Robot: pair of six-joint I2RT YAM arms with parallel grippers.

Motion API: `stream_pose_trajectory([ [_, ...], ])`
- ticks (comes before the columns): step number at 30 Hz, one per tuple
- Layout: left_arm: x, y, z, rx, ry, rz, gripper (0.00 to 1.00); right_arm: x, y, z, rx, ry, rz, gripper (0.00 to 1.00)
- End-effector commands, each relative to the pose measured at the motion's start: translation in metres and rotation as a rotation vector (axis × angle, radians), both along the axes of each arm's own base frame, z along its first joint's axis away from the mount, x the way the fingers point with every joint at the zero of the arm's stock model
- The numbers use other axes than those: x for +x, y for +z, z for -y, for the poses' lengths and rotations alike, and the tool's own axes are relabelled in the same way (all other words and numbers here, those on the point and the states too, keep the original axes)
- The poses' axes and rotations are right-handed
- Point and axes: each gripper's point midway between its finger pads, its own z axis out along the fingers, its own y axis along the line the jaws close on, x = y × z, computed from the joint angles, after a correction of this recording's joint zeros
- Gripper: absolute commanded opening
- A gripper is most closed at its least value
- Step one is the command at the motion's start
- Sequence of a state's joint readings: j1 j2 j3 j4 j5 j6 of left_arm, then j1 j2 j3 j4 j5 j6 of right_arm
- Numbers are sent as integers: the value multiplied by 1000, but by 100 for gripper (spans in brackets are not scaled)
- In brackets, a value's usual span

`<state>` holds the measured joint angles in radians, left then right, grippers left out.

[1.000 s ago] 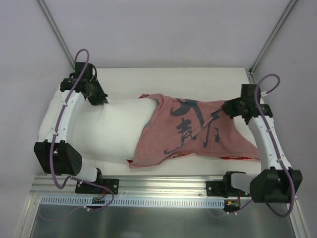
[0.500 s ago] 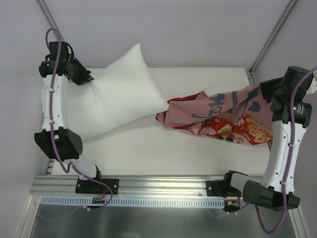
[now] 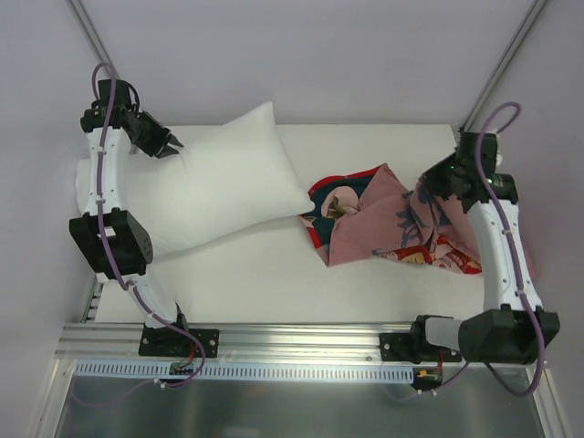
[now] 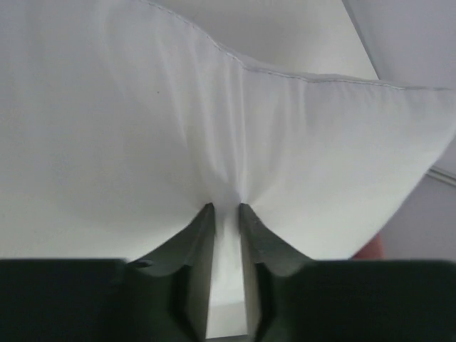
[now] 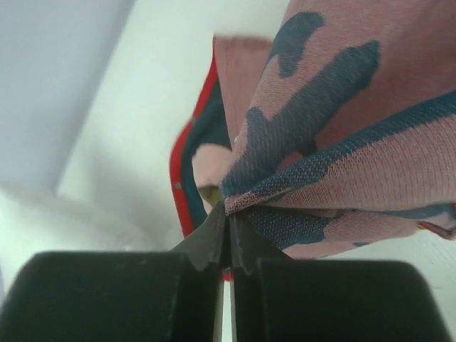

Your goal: Remove the pillowcase from the pillow

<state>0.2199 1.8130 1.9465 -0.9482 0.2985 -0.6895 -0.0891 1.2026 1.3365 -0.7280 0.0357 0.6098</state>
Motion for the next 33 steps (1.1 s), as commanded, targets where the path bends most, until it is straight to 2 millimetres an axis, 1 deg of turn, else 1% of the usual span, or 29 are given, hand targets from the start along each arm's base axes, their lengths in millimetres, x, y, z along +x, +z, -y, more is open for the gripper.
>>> stream_pose_trajectory([
  [1, 5, 3, 11, -34, -41, 38, 26, 30, -13, -59, -37, 269, -15, 1],
  [2, 4, 3, 16, -30, -57, 37, 35, 28, -22, -78, -56, 351, -56, 3],
  [3, 2, 3, 17, -20, -72, 42, 53, 32, -24, -86, -61, 386, -74, 5],
  [4, -1, 7, 19, -13, -83, 53, 61, 37, -44, -93, -56, 417, -139, 9],
  [5, -3, 10, 22, -5, -97, 60, 69, 34, -53, -99, -67, 450, -183, 30],
  [6, -7, 17, 24, 9, -112, 80, 87, 35, -57, -101, -72, 458, -200, 45],
  [7, -10, 18, 26, 15, -123, 87, 88, 35, -61, -101, -81, 463, -213, 59],
  [8, -12, 21, 29, 24, -139, 96, 89, 34, -60, -102, -89, 466, -207, 84],
  [9, -17, 28, 32, 39, -158, 117, 90, 34, -58, -101, -99, 463, -197, 91],
  [10, -20, 28, 34, 45, -167, 117, 99, 33, -55, -97, -115, 451, -186, 95],
  [11, -23, 30, 38, 51, -184, 124, 99, 29, -45, -93, -128, 442, -162, 100],
  [12, -29, 36, 45, 67, -215, 146, 99, 27, -38, -92, -143, 448, -147, 97],
  [13, -33, 35, 48, 78, -223, 143, 99, 21, -24, -81, -191, 413, -130, 96],
  [14, -36, 36, 52, 91, -240, 149, 99, 16, -17, -76, -213, 404, -121, 96],
  [15, -44, 38, 62, 114, -276, 159, 99, 12, -11, -68, -254, 394, -113, 96],
  [16, -48, 37, 64, 134, -285, 160, 99, 0, 1, -62, -277, 390, -96, 96],
  [18, -63, 39, 74, 162, -332, 176, 99, -14, 12, -50, -330, 369, -81, 96],
  [19, -69, 39, 82, 172, -360, 182, 99, -23, 14, -46, -365, 382, -80, 96],
  [20, -74, 40, 83, 183, -369, 190, 99, -31, 12, -41, -387, 382, -87, 96],
  [21, -86, 40, 95, 196, -417, 205, 99, -44, 21, -34, -427, 385, -57, 96],
  [22, -90, 41, 98, 203, -429, 219, 99, -51, 22, -31, -447, 391, -51, 96],
  [23, -100, 50, 100, 212, -447, 257, 99, -63, 23, -27, -463, 392, -36, 96],
  [24, -107, 43, 103, 210, -464, 249, 99, -70, 23, -23, -485, 385, -36, 96],
  [25, -112, 45, 105, 213, -473, 268, 99, -76, 22, -18, -507, 385, -37, 96],
  [26, -121, 54, 105, 223, -482, 310, 99, -82, 17, -14, -523, 383, -51, 96],
  [27, -128, 49, 108, 214, -501, 308, 99, -92, 19, -6, -550, 354, -49, 96],
  [29, -143, 51, 108, 223, -517, 345, 99, -107, 16, 5, -585, 322, -65, 96],
  [32, -158, 46, 105, 245, -508, 369, 99, -121, 11, 13, -599, 283, -59, 96],
  [33, -162, 44, 105, 244, -506, 371, 99, -121, 7, 14, -599, 275, -70, 96],
])
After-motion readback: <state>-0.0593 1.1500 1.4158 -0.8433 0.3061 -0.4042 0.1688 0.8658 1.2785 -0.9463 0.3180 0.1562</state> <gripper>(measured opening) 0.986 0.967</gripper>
